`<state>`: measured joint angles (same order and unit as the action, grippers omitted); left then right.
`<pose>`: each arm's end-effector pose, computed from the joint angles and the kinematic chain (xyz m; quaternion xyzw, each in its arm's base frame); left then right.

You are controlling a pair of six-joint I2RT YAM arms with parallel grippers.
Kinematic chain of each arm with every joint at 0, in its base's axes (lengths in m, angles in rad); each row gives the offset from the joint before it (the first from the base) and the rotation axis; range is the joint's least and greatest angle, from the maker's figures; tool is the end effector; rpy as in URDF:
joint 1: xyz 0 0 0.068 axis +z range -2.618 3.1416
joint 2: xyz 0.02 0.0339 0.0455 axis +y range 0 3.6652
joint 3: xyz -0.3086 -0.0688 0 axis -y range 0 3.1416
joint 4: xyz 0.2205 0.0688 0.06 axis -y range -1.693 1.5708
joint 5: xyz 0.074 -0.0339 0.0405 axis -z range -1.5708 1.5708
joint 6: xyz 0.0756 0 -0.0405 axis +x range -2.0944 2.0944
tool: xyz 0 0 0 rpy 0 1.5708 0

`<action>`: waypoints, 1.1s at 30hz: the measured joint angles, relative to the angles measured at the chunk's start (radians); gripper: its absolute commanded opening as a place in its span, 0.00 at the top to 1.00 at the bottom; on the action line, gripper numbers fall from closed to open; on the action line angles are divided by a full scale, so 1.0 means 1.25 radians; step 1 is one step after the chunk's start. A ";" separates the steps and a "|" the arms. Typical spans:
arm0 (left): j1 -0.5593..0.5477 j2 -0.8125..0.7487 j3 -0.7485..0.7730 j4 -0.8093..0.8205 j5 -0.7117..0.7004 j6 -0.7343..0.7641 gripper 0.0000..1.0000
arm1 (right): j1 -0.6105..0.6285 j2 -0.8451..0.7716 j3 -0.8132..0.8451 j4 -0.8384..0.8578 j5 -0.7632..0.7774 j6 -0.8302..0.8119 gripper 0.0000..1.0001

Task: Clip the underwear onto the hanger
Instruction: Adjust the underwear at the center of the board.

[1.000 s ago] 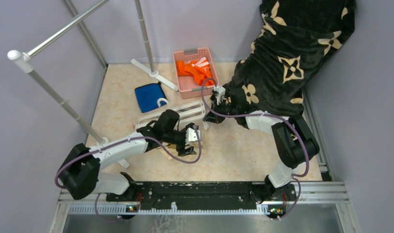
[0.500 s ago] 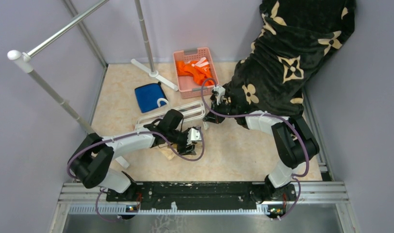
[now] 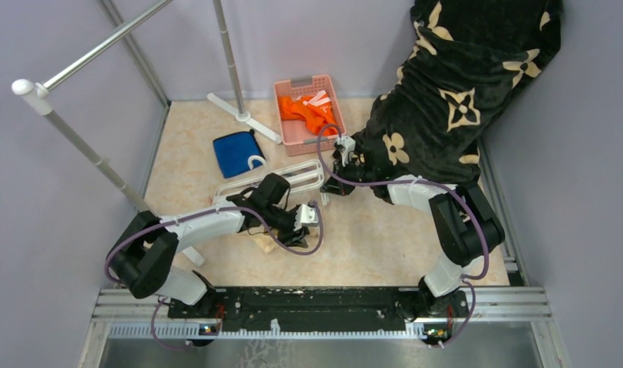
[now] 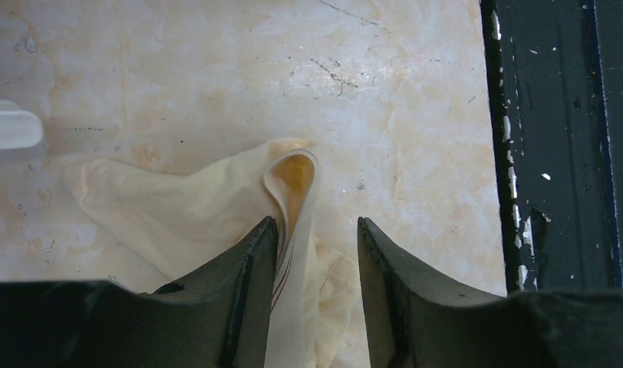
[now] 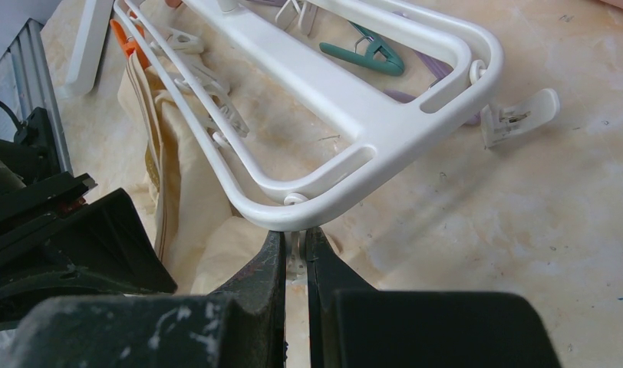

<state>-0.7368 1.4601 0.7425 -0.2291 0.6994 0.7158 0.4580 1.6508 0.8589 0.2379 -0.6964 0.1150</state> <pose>0.1662 -0.2165 0.2134 0.6724 0.5986 -0.3291 0.2850 0.2965 0.2002 0.2369 -0.3038 0.7807 0.4152 0.3547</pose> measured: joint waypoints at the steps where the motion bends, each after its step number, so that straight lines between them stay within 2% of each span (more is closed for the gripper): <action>1: 0.000 -0.002 0.000 -0.002 0.000 0.000 0.55 | 0.000 0.000 0.000 0.000 0.000 0.000 1.00; 6: 0.000 -0.006 -0.003 -0.003 -0.003 -0.001 0.62 | 0.000 0.000 0.000 0.000 0.000 0.000 1.00; 16: 0.000 -0.006 -0.016 0.024 -0.061 0.000 0.61 | 0.000 0.000 0.000 0.000 0.000 -0.001 1.00; 19: 0.000 -0.006 -0.020 0.037 -0.073 0.000 0.72 | 0.000 0.000 0.000 -0.001 0.000 -0.002 1.00; 23: 0.000 -0.006 -0.021 0.049 -0.086 0.000 0.98 | 0.002 0.000 0.000 -0.001 0.000 -0.002 1.00; 28: 0.000 -0.020 -0.021 0.051 -0.106 0.005 1.00 | 0.004 0.000 0.000 0.000 0.000 -0.002 1.00; 33: 0.000 -0.134 -0.021 0.055 -0.163 0.005 1.00 | 0.004 0.000 0.000 0.000 0.002 -0.003 1.00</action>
<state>-0.7368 1.2922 0.7158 -0.1604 0.4953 0.7227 0.4629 1.6508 0.8593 0.2375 -0.6941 0.1116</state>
